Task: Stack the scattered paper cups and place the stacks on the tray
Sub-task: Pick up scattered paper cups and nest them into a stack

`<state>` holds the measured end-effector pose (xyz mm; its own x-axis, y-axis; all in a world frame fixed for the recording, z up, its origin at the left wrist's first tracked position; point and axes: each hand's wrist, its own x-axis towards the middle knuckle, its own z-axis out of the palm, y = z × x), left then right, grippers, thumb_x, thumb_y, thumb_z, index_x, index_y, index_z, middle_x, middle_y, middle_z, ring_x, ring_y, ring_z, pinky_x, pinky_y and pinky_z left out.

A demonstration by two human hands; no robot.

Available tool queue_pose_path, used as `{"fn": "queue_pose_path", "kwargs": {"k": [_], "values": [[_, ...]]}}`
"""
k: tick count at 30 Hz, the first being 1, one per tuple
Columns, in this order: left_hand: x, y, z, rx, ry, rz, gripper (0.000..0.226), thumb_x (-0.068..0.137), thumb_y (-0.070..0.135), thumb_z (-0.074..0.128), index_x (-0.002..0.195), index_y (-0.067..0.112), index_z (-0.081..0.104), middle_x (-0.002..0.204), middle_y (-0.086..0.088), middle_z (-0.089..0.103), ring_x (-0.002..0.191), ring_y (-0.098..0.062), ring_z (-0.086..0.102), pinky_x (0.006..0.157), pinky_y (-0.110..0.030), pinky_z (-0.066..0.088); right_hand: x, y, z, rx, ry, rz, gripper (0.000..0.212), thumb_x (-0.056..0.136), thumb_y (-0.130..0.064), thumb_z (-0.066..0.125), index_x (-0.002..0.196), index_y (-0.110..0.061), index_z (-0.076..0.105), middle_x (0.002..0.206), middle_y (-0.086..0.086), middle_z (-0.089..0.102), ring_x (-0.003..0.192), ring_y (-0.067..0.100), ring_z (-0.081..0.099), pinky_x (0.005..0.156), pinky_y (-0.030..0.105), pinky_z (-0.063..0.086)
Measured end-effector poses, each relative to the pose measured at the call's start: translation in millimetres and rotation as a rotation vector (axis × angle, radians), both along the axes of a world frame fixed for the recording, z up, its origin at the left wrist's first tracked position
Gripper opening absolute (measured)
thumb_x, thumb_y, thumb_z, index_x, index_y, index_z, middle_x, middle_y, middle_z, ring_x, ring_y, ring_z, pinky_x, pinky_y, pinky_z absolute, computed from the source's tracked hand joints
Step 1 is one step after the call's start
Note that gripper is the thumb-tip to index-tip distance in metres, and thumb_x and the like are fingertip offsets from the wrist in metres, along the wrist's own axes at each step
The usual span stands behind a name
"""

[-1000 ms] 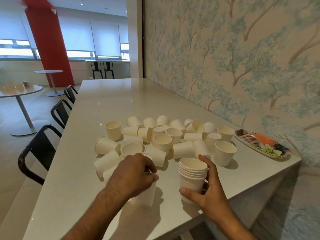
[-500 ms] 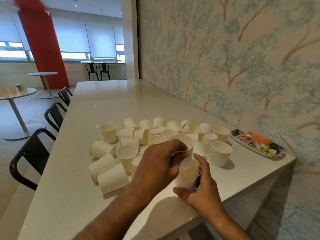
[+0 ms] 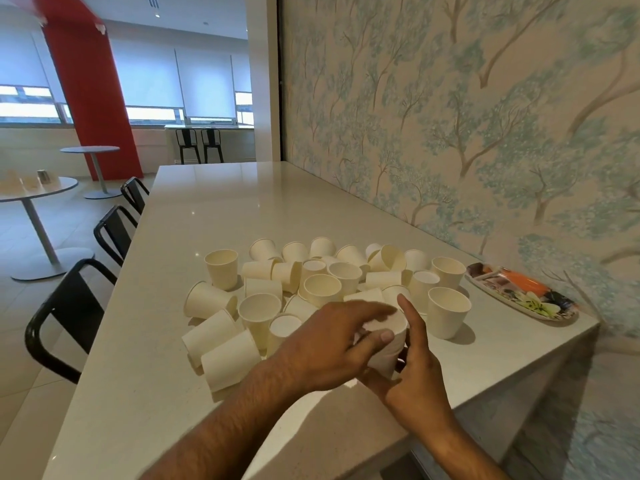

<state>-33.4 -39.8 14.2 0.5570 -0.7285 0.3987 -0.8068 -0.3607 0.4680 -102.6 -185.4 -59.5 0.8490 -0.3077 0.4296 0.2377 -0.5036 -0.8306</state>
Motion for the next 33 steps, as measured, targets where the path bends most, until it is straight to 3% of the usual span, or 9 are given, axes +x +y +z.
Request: {"fn": "queue_pose_path", "kwargs": {"k": [3, 5, 8, 14, 19, 22, 26, 29, 33], "values": [[18, 18, 5, -0.134, -0.025, 0.183, 0.039, 0.083, 0.057, 0.057, 0.116, 0.036, 0.06, 0.109, 0.017, 0.064, 0.087, 0.004, 0.055, 0.073, -0.015, 0.043, 3, -5, -2, 0.021, -0.017, -0.039, 0.117, 0.057, -0.029, 0.095, 0.142, -0.061, 0.021, 0.134, -0.022, 0.052, 0.112, 0.005, 0.061, 0.084, 0.019, 0.057], [34, 33, 7, 0.088, -0.111, 0.358, 0.051, 0.074, 0.061, 0.062, 0.117, 0.036, 0.056, 0.116, 0.014, 0.062, 0.099, -0.005, 0.051, 0.084, -0.029, 0.047, 3, -9, -3, 0.04, -0.024, -0.053, 0.116, 0.055, -0.03, 0.095, 0.14, -0.062, 0.022, 0.128, -0.033, 0.048, 0.108, -0.001, 0.06, 0.08, 0.015, 0.054], [45, 49, 2, 0.489, -0.103, 0.483, 0.071, 0.065, 0.065, 0.072, 0.126, 0.039, 0.05, 0.128, 0.013, 0.058, 0.116, -0.017, 0.045, 0.101, -0.043, 0.038, 2, -12, -3, 0.072, -0.017, -0.064, 0.115, 0.055, -0.029, 0.095, 0.137, -0.065, 0.023, 0.123, -0.035, 0.048, 0.106, -0.001, 0.06, 0.077, 0.014, 0.054], [42, 51, -10, 0.606, -0.114, 0.446, 0.068, 0.068, 0.037, 0.082, 0.13, 0.04, 0.053, 0.127, 0.009, 0.061, 0.112, -0.017, 0.041, 0.101, -0.042, 0.033, 2, -9, -5, 0.089, 0.005, -0.05, 0.115, 0.055, -0.03, 0.095, 0.138, -0.063, 0.022, 0.127, -0.032, 0.046, 0.109, 0.004, 0.06, 0.085, 0.025, 0.056], [42, 49, -6, 0.596, -0.131, 0.432, 0.064, 0.067, 0.037, 0.087, 0.126, 0.039, 0.06, 0.125, 0.007, 0.063, 0.104, -0.015, 0.04, 0.098, -0.037, 0.035, 3, -8, -7, 0.077, 0.018, -0.056, 0.114, 0.056, -0.031, 0.095, 0.134, -0.068, 0.021, 0.124, -0.034, 0.045, 0.106, 0.004, 0.06, 0.079, 0.016, 0.053], [42, 49, -3, 0.529, -0.143, 0.442, 0.063, 0.065, 0.043, 0.088, 0.123, 0.039, 0.063, 0.124, 0.01, 0.063, 0.097, -0.01, 0.037, 0.095, -0.034, 0.035, 3, -7, -9, 0.071, 0.03, -0.059, 0.114, 0.056, -0.03, 0.095, 0.135, -0.066, 0.021, 0.128, -0.024, 0.049, 0.109, 0.011, 0.06, 0.085, 0.024, 0.056], [40, 50, 5, 0.392, -0.175, 0.443, 0.069, 0.058, 0.056, 0.087, 0.122, 0.041, 0.062, 0.119, 0.014, 0.066, 0.093, -0.007, 0.043, 0.083, -0.028, 0.039, 2, -6, -9, 0.061, 0.045, -0.061, 0.112, 0.056, -0.028, 0.095, 0.134, -0.066, 0.023, 0.124, -0.028, 0.049, 0.11, 0.012, 0.061, 0.089, 0.033, 0.058], [37, 50, 15, 0.29, -0.218, 0.462, 0.071, 0.057, 0.066, 0.083, 0.12, 0.042, 0.063, 0.117, 0.016, 0.068, 0.094, -0.007, 0.049, 0.08, -0.028, 0.044, 1, -4, -9, 0.055, 0.061, -0.06, 0.111, 0.056, -0.027, 0.095, 0.13, -0.068, 0.023, 0.125, -0.022, 0.053, 0.108, 0.011, 0.062, 0.09, 0.035, 0.058], [35, 52, 26, 0.035, -0.239, 0.49, 0.074, 0.058, 0.076, 0.074, 0.12, 0.037, 0.065, 0.114, 0.015, 0.07, 0.085, -0.004, 0.051, 0.071, -0.026, 0.048, 2, 0, -11, 0.049, 0.087, -0.064, 0.108, 0.057, -0.028, 0.094, 0.13, -0.066, 0.025, 0.128, -0.017, 0.055, 0.108, 0.01, 0.062, 0.089, 0.037, 0.058]]}}
